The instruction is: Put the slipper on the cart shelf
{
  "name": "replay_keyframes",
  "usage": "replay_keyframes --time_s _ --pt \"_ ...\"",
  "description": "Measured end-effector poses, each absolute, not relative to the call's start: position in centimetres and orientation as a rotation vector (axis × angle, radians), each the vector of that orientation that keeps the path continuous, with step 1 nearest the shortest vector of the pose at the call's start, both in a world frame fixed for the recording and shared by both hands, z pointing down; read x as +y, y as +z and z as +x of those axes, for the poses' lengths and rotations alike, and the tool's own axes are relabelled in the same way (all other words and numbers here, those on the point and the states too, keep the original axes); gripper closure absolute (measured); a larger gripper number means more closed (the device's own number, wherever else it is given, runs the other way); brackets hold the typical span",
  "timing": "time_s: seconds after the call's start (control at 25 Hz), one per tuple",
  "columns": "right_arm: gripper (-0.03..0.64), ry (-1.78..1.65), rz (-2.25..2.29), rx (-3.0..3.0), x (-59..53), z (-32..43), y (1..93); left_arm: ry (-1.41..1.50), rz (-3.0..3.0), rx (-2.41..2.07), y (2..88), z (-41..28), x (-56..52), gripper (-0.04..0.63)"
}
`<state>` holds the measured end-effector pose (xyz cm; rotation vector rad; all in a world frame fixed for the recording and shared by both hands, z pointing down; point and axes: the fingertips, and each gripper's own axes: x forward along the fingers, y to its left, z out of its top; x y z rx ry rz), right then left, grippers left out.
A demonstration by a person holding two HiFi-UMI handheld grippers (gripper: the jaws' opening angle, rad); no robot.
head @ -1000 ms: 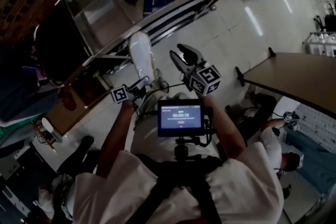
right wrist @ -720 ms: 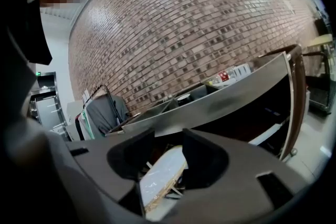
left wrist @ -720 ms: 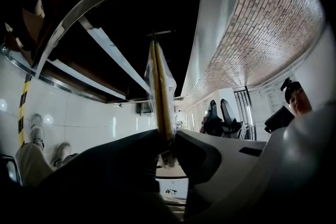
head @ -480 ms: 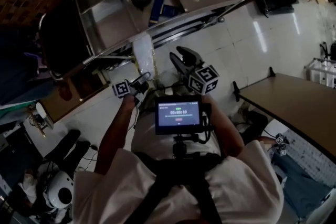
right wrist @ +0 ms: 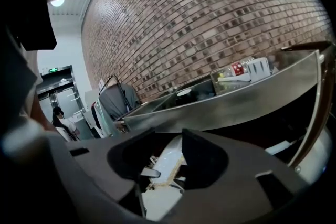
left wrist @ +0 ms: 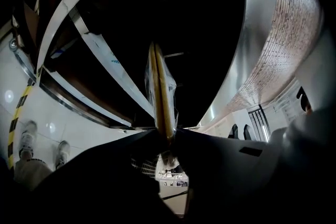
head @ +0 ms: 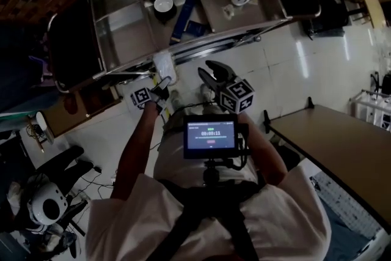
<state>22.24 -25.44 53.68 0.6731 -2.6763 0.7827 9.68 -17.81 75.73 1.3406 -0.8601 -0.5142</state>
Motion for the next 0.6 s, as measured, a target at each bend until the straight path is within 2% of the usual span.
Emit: replay_keyframes --time_s 0.6 --pt "0.449 0.898 0.731 -2.598 -27.1 23.5 55.8 -0.596 1.276 -0.909 80.0 6.8 -24.7 0.534"
